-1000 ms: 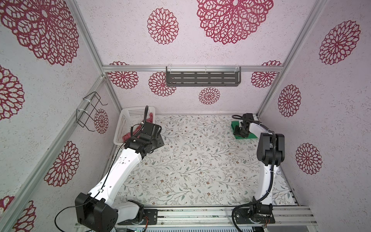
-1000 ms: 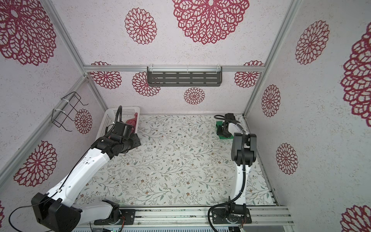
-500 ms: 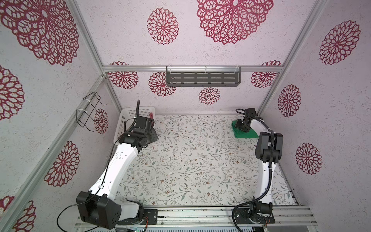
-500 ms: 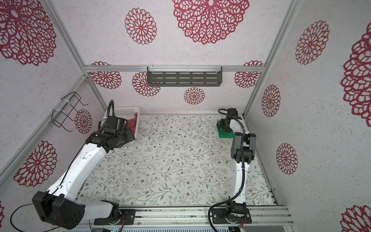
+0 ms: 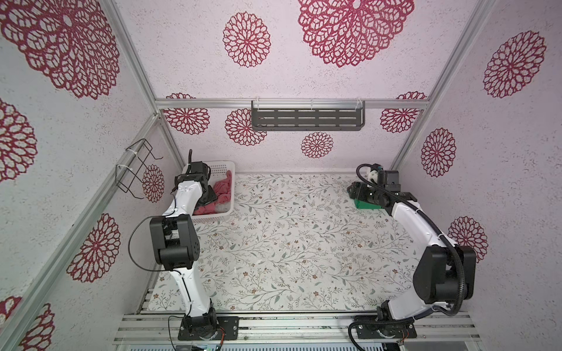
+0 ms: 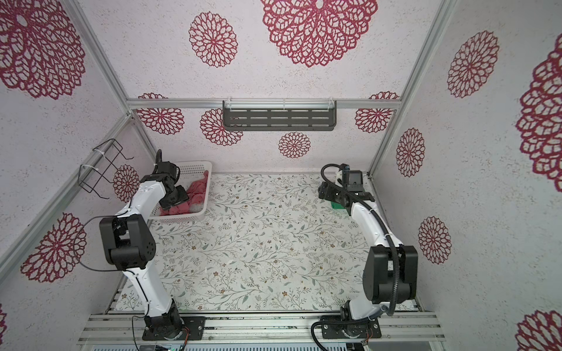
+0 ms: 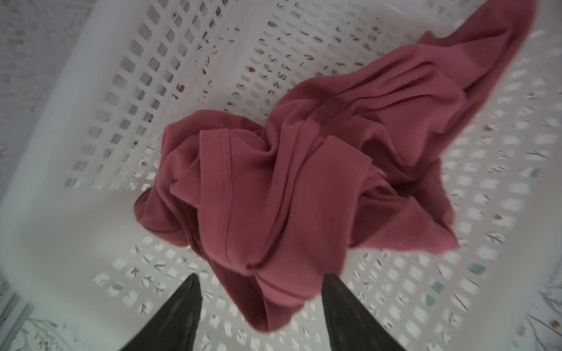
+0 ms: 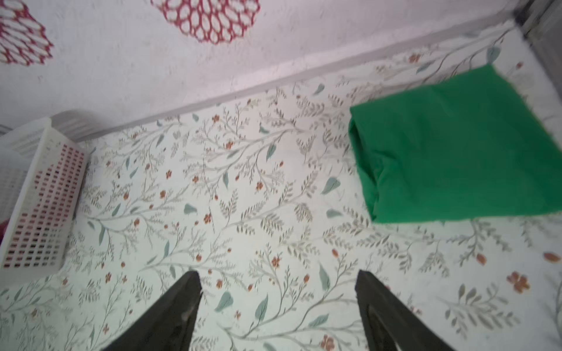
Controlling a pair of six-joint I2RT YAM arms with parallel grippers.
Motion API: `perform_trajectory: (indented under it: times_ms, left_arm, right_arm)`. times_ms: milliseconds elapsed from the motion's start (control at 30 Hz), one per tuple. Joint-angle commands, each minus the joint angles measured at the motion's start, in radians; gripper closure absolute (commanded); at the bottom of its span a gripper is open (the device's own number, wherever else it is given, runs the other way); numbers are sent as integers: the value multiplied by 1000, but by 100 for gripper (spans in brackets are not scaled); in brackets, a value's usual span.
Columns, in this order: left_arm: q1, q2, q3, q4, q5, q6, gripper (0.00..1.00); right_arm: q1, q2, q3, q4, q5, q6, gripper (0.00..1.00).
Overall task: Fold and stack the tank tops
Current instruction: 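Grasp the pink tank top in the basket with the left gripper, then lift the pink tank top out and drop it mid-table with the left gripper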
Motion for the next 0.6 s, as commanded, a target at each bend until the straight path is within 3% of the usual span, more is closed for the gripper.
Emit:
perform_trajectory:
  times_ms: [0, 33, 133, 200, 433, 567]
  left_arm:
    - [12, 79, 55, 14, 55, 30, 42]
    - [13, 107, 78, 8, 68, 36, 49]
    - [12, 145, 134, -18, 74, 46, 86]
    - [12, 127, 145, -4, 80, 65, 100]
    - [-10, -141, 160, -15, 213, 97, 100]
    - [-106, -313, 190, -65, 163, 129, 100]
  right_arm:
    - [38, -72, -101, 13, -20, 51, 17]
    - [47, -103, -126, 4, -15, 53, 16]
    - [62, -179, -174, -39, -6, 58, 17]
    - [64, -224, -204, -62, -9, 63, 18]
    - [63, -299, -268, -75, -26, 61, 22]
    - [63, -270, -256, -50, -30, 89, 23]
